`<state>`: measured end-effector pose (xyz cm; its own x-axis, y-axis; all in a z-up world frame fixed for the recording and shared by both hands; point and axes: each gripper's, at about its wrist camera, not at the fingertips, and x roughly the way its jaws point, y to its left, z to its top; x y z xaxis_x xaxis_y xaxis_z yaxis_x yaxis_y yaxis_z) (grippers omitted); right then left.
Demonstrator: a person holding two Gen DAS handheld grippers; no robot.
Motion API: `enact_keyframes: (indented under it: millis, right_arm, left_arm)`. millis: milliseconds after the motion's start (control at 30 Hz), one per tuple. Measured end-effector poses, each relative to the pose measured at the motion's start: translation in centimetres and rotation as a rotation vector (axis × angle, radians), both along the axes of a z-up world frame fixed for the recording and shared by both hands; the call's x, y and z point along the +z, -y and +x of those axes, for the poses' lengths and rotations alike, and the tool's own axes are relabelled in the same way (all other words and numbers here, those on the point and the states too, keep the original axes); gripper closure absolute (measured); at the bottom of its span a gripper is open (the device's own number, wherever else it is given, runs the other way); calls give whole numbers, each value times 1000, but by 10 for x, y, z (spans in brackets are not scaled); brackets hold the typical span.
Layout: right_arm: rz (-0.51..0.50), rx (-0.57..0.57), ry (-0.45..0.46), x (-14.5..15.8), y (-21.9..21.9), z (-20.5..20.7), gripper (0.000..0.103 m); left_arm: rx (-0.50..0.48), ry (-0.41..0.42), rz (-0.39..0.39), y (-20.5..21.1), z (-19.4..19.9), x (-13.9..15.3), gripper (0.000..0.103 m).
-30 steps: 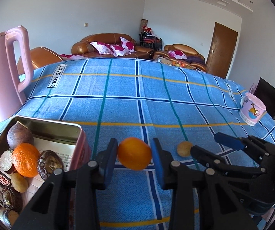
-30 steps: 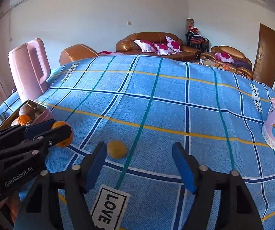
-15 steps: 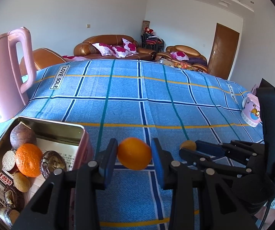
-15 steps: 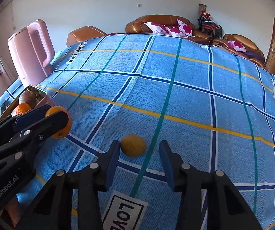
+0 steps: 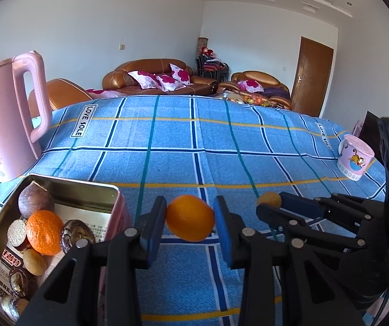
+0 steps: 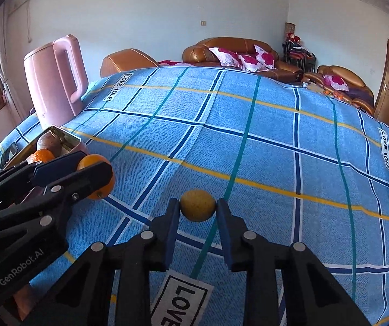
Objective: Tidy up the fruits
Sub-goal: 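Grasp an orange with the left tool while the right tool grasps a small tan fruit, then lift the orange and the tan fruit and carry them over the pink tin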
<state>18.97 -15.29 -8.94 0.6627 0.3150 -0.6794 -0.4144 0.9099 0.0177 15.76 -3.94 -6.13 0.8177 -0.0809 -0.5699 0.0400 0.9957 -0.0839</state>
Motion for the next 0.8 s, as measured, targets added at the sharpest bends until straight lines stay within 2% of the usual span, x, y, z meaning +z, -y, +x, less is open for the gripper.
enact_keyframes:
  millis: [500,800]
  right_arm:
    - [53,-27,176,21,10,-25,73]
    - [66,-38,233,26,13,-35,73]
  left_arm:
    - [7,77,44,7,-12,8,65]
    - [15,120,66,9,-20,12,65]
